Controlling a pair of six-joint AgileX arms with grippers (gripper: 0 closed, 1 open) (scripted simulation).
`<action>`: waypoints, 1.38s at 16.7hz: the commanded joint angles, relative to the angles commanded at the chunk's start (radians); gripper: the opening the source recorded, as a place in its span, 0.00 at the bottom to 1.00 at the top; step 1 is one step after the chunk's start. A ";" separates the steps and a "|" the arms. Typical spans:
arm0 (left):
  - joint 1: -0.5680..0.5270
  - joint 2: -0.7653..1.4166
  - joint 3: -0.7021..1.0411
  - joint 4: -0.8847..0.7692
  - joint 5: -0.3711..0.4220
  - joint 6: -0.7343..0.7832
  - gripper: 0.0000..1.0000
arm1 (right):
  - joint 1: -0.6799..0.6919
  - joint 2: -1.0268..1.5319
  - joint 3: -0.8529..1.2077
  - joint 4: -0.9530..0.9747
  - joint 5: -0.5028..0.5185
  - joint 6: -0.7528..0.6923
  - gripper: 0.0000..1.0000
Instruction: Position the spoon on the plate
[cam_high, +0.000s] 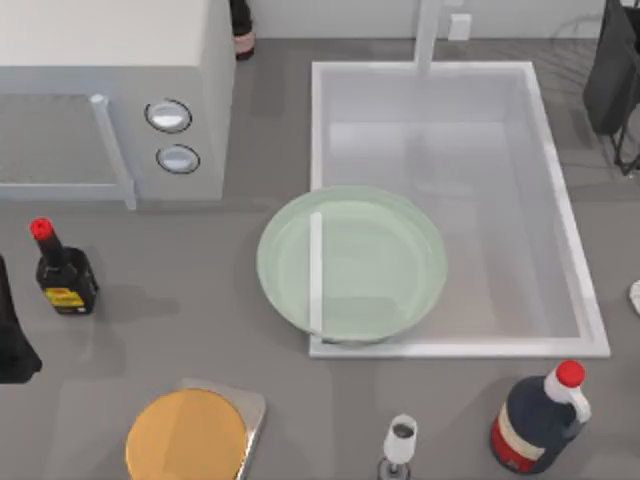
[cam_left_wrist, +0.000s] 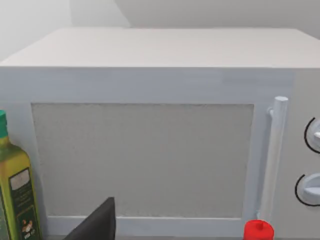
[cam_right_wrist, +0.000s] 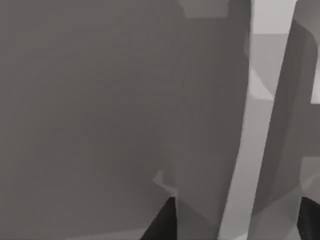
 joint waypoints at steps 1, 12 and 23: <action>0.000 0.000 0.000 0.000 0.000 0.000 1.00 | -0.001 -0.006 0.012 -0.013 0.000 0.000 0.00; 0.000 0.000 0.000 0.000 0.000 0.000 1.00 | -0.003 -0.157 0.255 -0.413 0.000 -0.006 0.00; 0.000 0.000 0.000 0.000 0.000 0.000 1.00 | 0.225 0.112 0.556 -0.505 0.001 -0.029 0.00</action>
